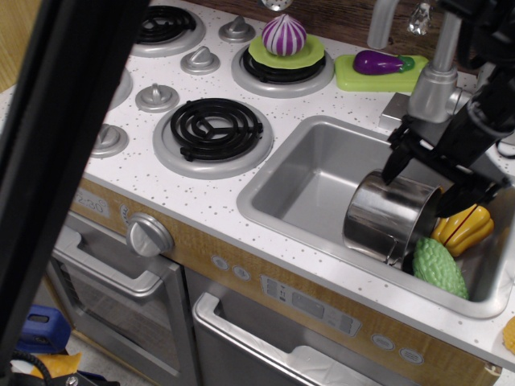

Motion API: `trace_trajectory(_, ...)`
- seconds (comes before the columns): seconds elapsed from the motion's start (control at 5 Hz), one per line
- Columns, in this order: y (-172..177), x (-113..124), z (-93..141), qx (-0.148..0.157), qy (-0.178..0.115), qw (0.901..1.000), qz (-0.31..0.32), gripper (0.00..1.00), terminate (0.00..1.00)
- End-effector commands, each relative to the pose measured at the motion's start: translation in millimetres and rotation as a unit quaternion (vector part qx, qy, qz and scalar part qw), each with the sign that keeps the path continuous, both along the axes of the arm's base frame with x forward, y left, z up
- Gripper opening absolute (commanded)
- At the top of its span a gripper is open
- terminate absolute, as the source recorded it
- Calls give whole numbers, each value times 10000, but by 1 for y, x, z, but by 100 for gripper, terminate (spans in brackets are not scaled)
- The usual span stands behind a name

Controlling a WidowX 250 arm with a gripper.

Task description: Flip pot upright in sink

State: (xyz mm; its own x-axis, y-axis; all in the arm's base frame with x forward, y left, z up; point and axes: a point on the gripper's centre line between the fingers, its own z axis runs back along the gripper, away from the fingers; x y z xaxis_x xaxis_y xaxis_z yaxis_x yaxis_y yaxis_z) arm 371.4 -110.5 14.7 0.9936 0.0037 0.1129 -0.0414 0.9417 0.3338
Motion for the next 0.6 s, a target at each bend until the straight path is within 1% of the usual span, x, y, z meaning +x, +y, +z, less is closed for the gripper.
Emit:
trace_trajectory(0.0,12,1,12,-283,-385,9987,-159,100,0)
trace_trajectory(0.2,22,0,5,-577,-525,9968,-180,0,0)
trace_trajectory(0.4,29,-3,7,-605,-489,9967,-216,0,0)
